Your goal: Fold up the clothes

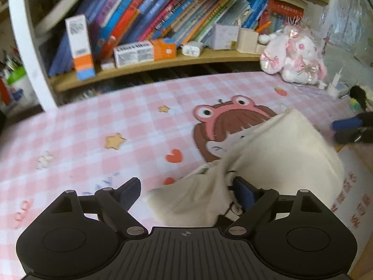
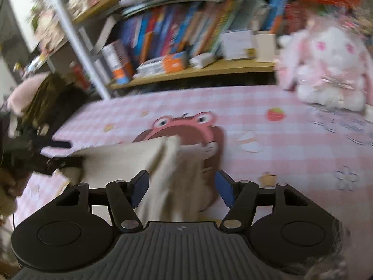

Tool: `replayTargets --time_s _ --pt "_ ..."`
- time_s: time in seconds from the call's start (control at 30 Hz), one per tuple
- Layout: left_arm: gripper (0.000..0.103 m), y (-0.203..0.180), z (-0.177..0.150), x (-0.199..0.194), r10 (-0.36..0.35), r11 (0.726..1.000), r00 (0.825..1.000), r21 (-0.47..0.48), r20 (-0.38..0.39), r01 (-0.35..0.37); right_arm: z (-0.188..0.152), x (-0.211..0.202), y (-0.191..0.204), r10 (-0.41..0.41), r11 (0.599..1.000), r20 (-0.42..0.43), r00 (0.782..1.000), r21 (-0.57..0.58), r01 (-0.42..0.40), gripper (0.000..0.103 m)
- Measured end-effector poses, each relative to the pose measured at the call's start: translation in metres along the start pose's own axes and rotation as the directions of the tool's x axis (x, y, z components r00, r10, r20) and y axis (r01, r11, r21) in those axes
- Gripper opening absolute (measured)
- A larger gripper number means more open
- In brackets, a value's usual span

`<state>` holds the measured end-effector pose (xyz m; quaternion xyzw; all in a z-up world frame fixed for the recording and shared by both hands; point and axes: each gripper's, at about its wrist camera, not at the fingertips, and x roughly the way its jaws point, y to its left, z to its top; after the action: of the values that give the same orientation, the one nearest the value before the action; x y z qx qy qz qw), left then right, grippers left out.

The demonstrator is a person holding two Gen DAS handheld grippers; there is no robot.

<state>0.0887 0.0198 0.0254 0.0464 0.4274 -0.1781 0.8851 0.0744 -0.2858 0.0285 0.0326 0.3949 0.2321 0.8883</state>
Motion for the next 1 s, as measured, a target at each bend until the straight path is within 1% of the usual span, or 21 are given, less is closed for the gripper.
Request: replayTargets --time_s 0.07,0.1,0.13,0.17,0.23,0.37,0.4,0.43,0.47,0.5,0.53,0.57,0.6,0.63,0.67,0.73,0.77,0.8,0.83,0.9,1.0 --pt "0.090 -0.009 0.001 0.006 -0.020 1.000 1.000 0.020 -0.024 0.020 -0.001 0.010 0.011 0.013 1.000 -0.019 1.000 -0.006 -0.014 0.051" --pt "0.090 -0.017 0.002 0.007 -0.019 0.998 0.999 0.053 -0.027 0.020 -0.003 0.021 0.014 -0.003 1.000 -0.041 0.999 -0.005 0.002 0.039" --pt "0.090 -0.025 0.002 0.003 -0.025 0.995 1.000 0.094 -0.018 0.026 -0.004 0.025 0.015 -0.009 1.000 -0.048 0.999 0.003 0.009 0.031" --pt "0.090 -0.033 0.002 -0.001 -0.033 0.990 0.999 0.136 -0.005 0.033 -0.005 0.025 0.014 -0.011 1.000 -0.046 0.999 0.015 0.011 0.027" --pt "0.090 -0.039 -0.001 -0.019 -0.066 0.983 0.996 0.176 0.064 0.054 -0.008 0.025 0.012 -0.014 0.999 -0.042 0.999 0.038 0.015 0.025" --pt "0.088 -0.014 -0.011 -0.052 -0.090 0.996 0.973 0.025 0.213 0.087 -0.014 0.026 0.009 -0.019 0.996 -0.034 0.999 0.085 0.022 0.025" --pt "0.085 -0.004 -0.016 -0.053 -0.076 0.996 0.973 -0.034 0.216 0.085 -0.015 0.026 0.009 -0.021 0.995 -0.032 0.999 0.097 0.024 0.026" --pt "0.068 0.006 -0.023 -0.052 -0.058 0.992 0.976 -0.098 0.209 0.080 -0.017 0.027 0.008 -0.023 0.994 -0.030 0.999 0.109 0.026 0.027" --pt "0.045 0.012 -0.030 -0.047 -0.062 0.985 0.980 -0.149 0.188 0.091 -0.018 0.027 0.007 -0.024 0.992 -0.028 0.999 0.121 0.027 0.028" --pt "0.038 0.017 -0.038 -0.041 -0.073 0.975 0.984 -0.197 0.162 0.105 -0.020 0.027 0.006 -0.026 0.991 -0.026 0.999 0.132 0.029 0.031" --pt "0.038 0.023 -0.045 -0.035 -0.086 0.962 0.987 -0.245 0.138 0.118 -0.021 0.027 0.006 -0.027 0.989 -0.025 0.999 0.144 0.031 0.031" --pt "0.034 0.024 -0.050 -0.031 -0.106 0.952 0.985 -0.274 0.134 0.139 -0.022 0.027 0.005 -0.029 0.987 -0.023 0.999 0.156 0.032 0.031" --pt "0.015 0.024 -0.055 -0.026 -0.127 0.941 0.982 -0.297 0.137 0.163 -0.023 0.027 0.004 -0.027 0.985 -0.021 0.999 0.167 0.030 0.031" --pt "0.003 0.026 -0.058 -0.025 -0.157 0.920 0.975 -0.335 0.154 0.201 -0.024 0.027 0.002 -0.022 0.984 -0.022 1.000 0.178 0.026 0.031" --pt "0.003 0.032 -0.060 -0.029 -0.210 0.869 0.955 -0.407 0.208 0.280 -0.025 0.028 0.000 -0.019 0.982 -0.024 1.000 0.189 0.023 0.031" --pt "0.002 0.054 -0.071 -0.038 -0.246 0.736 0.905 -0.541 0.347 0.408 -0.025 0.029 -0.001 -0.019 0.981 -0.031 0.999 0.191 0.025 0.031" --pt "0.002 0.065 -0.077 -0.042 -0.248 0.656 0.875 -0.592 0.417 0.468 -0.025 0.029 -0.001 -0.020 0.982 -0.035 0.999 0.190 0.027 0.031" --pt "0.002 0.078 -0.084 -0.040 -0.207 0.597 0.882 -0.660 0.423 0.456 -0.024 0.029 -0.001 -0.022 0.982 -0.038 0.999 0.188 0.029 0.031" --pt "0.001 0.087 -0.089 -0.034 -0.167 0.569 0.906 -0.712 0.390 0.411 -0.025 0.030 -0.001 -0.023 0.981 -0.040 0.999 0.189 0.030 0.031" --pt "0.000 0.095 -0.094 -0.023 -0.096 0.581 0.945 -0.754 0.312 0.308 -0.025 0.031 -0.001 -0.023 0.980 -0.042 0.999 0.198 0.031 0.032" --pt "0.001 0.095 -0.098 -0.020 -0.070 0.589 0.963 -0.768 0.261 0.251 -0.025 0.032 -0.001 -0.024 0.979 -0.046 0.999 0.201 0.032 0.032"
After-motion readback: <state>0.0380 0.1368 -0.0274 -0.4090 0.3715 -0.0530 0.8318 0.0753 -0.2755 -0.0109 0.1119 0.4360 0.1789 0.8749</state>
